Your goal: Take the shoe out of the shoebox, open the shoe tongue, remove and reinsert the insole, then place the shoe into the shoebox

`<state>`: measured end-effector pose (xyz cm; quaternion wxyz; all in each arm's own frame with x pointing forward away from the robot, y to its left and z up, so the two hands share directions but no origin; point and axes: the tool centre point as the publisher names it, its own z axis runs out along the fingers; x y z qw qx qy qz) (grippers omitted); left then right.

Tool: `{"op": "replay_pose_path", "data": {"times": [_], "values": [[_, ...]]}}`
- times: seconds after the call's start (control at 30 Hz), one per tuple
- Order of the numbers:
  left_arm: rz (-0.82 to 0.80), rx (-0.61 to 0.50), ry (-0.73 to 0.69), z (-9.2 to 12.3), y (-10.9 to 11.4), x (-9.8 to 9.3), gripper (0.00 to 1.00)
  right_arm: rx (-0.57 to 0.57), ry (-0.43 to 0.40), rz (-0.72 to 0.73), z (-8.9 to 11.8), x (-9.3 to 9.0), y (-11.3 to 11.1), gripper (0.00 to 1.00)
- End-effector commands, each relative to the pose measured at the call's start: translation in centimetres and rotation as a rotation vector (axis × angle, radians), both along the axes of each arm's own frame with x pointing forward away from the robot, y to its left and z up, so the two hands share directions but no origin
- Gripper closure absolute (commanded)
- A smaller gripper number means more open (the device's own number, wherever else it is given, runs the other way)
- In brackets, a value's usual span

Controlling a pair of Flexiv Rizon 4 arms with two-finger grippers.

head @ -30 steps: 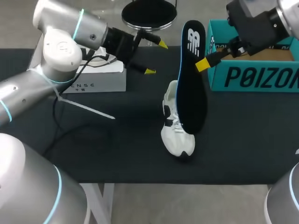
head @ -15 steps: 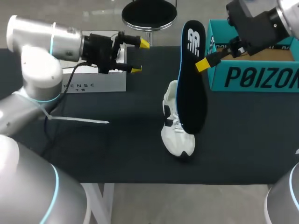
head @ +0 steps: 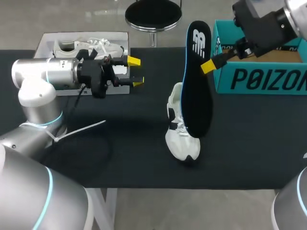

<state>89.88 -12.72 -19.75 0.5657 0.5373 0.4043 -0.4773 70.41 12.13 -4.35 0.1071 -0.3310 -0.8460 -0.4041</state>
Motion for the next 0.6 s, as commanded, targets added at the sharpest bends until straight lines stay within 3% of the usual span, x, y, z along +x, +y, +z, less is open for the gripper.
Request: {"op": "replay_pose_path", "data": {"times": [0.03, 0.37, 0.6], "values": [[-0.134, -0.227, 0.003, -0.2, -1.0, 1.2, 0.0, -0.003, 0.002, 0.001, 0.0, 0.2, 0.2, 1.0], [-0.162, -0.211, 0.013, 1.3, -2.0, -0.1, 0.0, -0.003, 0.002, 0.001, 0.0, 0.2, 0.2, 1.0], [-0.19, -0.125, 0.007, 2.3, -2.3, -2.2, 0.0, -0.003, 0.002, 0.001, 0.0, 0.2, 0.2, 1.0]]}}
